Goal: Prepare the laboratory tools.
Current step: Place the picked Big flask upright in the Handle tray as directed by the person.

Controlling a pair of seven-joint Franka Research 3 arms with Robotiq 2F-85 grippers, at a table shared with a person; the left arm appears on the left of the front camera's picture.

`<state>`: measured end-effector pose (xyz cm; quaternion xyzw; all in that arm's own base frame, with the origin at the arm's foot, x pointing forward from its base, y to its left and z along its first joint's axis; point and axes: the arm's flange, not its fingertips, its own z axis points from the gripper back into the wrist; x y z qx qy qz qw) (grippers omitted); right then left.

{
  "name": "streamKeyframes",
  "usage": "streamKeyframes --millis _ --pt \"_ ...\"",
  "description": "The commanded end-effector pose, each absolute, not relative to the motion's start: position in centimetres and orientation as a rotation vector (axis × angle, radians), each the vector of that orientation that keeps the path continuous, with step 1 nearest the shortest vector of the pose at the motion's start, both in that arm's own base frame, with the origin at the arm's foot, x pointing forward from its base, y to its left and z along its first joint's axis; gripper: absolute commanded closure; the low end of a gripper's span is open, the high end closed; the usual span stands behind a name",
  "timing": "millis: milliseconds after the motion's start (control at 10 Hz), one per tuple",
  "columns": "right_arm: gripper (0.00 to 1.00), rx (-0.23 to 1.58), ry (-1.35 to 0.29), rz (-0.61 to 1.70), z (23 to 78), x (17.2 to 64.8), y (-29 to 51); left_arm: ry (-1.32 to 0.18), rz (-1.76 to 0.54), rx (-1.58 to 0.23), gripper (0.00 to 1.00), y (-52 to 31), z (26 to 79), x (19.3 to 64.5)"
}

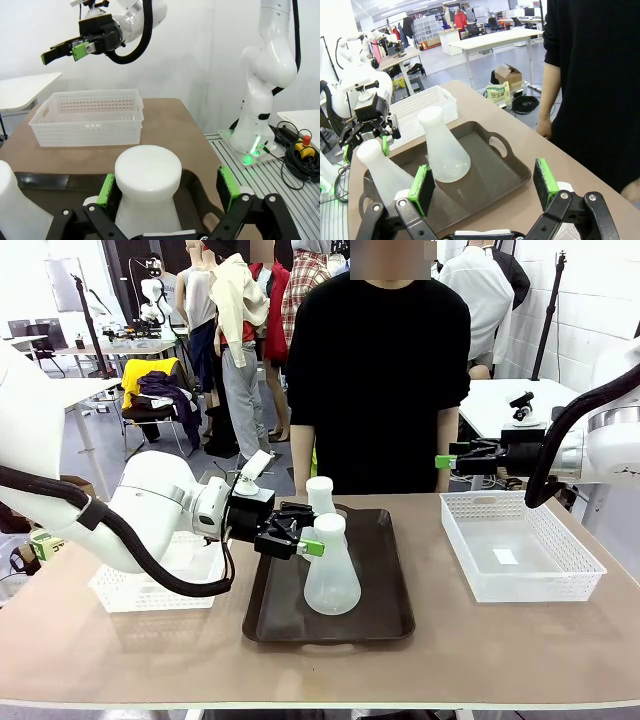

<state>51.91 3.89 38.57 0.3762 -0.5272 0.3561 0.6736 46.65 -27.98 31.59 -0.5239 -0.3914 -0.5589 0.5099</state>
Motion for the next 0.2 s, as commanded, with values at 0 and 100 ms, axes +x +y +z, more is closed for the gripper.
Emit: streamKeyframes --millis 0,100 --pt "0.00 0.841 -1.183 0.801 38.53 51.80 4.04 -0.949 -1.354 -1.261 0.00 -28.15 31.70 46.77" --pt "0.00 0.841 -1.183 0.801 38.53 51.80 4.04 -0.949 -1.354 -1.261 0.00 -28.15 31.70 46.77"
